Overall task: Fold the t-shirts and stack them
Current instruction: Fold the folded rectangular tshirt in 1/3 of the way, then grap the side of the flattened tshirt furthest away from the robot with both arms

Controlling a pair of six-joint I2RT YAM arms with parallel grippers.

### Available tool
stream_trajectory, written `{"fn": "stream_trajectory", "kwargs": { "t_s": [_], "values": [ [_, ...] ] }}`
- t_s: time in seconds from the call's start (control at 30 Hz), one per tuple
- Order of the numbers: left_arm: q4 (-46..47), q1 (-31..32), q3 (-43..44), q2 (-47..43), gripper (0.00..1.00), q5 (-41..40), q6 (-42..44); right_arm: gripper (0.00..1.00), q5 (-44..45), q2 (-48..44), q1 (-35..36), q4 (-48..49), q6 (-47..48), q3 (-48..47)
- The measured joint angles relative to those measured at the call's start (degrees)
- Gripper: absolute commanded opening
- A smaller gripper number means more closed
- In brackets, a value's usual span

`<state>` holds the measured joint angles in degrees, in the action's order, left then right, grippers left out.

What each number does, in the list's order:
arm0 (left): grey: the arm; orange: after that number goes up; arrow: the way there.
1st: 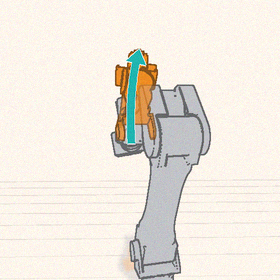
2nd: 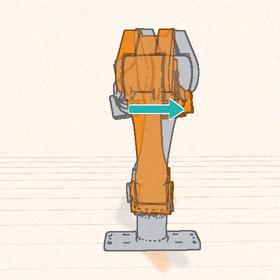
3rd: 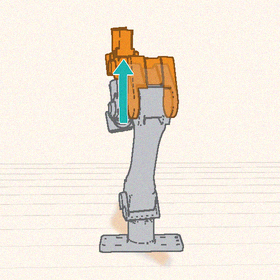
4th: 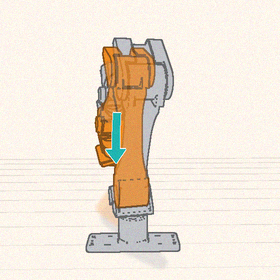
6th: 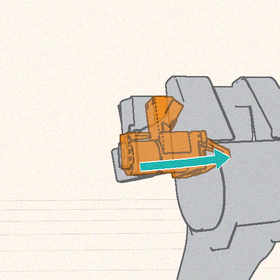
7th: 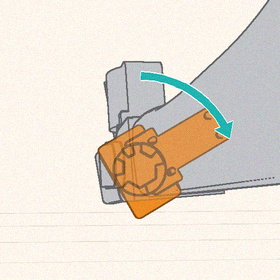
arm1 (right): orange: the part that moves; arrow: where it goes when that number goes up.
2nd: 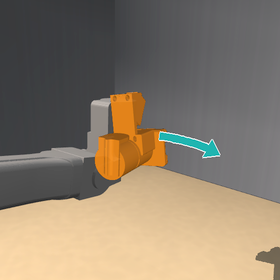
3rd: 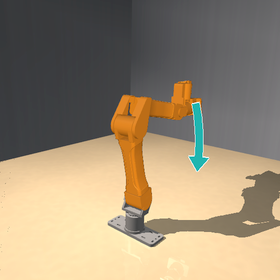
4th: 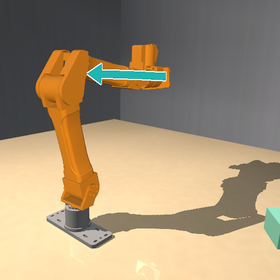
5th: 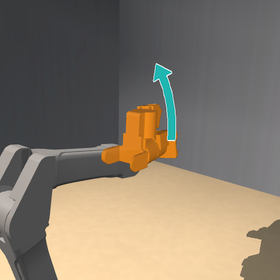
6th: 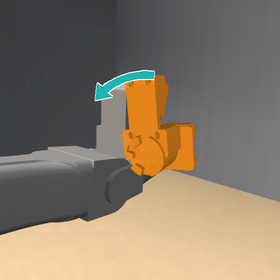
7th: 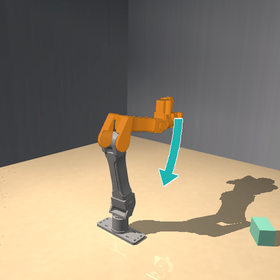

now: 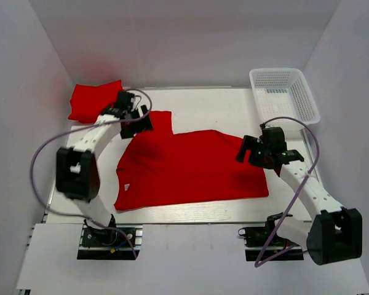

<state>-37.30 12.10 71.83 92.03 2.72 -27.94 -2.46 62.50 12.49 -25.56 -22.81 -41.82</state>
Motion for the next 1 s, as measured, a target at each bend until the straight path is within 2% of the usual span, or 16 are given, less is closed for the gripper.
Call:
{"fn": "stream_trajectory", "kwargs": {
  "t_s": [0.17,0.3,0.4,0.53,0.67,0.77,0.8,1.0],
  "values": [
    [-1.33,-0.39,23.41,23.67,1.00,-4.37,4.31,0.90,0.74,6.14,-0.04,1.53,1.99,-3.21],
    [-3.17,-0.50,39.01,37.42,1.00,-8.41,6.16,0.90,1.05,11.39,-0.04,1.99,3.28,-5.75],
    [-3.63,-0.52,45.68,44.17,1.00,-10.14,7.43,0.90,1.22,14.47,-0.07,2.91,3.78,-6.45],
    [-1.99,-0.52,48.00,47.93,0.89,-12.09,8.46,0.90,1.16,17.00,-0.07,3.76,3.80,-6.47],
    [2.49,-0.52,46.49,47.93,0.64,-11.45,9.22,0.90,0.81,18.69,-0.07,5.64,3.76,-6.47],
    [6.58,-0.55,44.76,47.78,0.21,-9.90,10.43,0.90,0.79,19.98,-0.07,7.37,3.76,-6.49],
    [7.96,-0.66,44.02,47.65,0.00,-8.96,11.02,0.90,0.81,20.61,-0.07,7.87,3.76,-6.62],
    [14.56,-0.74,37.83,45.00,0.00,-4.81,12.79,0.90,3.21,26.16,-0.09,9.73,3.08,-9.40]
  ]
}}
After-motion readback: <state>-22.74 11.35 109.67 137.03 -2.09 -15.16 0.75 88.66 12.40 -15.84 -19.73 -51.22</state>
